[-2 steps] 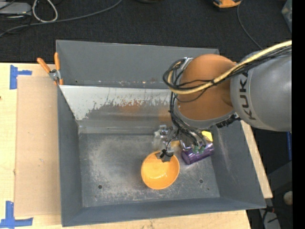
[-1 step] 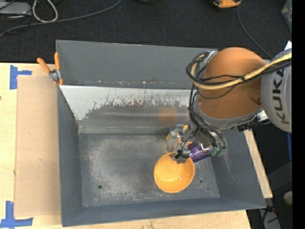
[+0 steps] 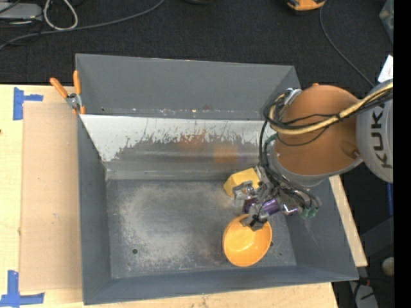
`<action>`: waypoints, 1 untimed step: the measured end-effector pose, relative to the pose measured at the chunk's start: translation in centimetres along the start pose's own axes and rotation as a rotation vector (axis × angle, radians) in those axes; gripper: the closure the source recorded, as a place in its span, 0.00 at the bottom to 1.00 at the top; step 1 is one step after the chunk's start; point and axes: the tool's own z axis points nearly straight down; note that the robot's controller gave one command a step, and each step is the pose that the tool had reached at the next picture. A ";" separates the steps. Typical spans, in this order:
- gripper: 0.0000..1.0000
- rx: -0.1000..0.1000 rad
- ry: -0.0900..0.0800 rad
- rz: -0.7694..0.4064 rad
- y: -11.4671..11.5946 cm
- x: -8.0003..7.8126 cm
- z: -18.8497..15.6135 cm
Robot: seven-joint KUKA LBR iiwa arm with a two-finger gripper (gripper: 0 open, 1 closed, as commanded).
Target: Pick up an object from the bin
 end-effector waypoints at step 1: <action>1.00 0.001 -0.003 -0.157 0.4 -1.6 1.2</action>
Offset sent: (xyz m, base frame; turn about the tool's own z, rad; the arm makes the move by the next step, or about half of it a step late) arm 0.0023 -0.0358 -0.0700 -0.5001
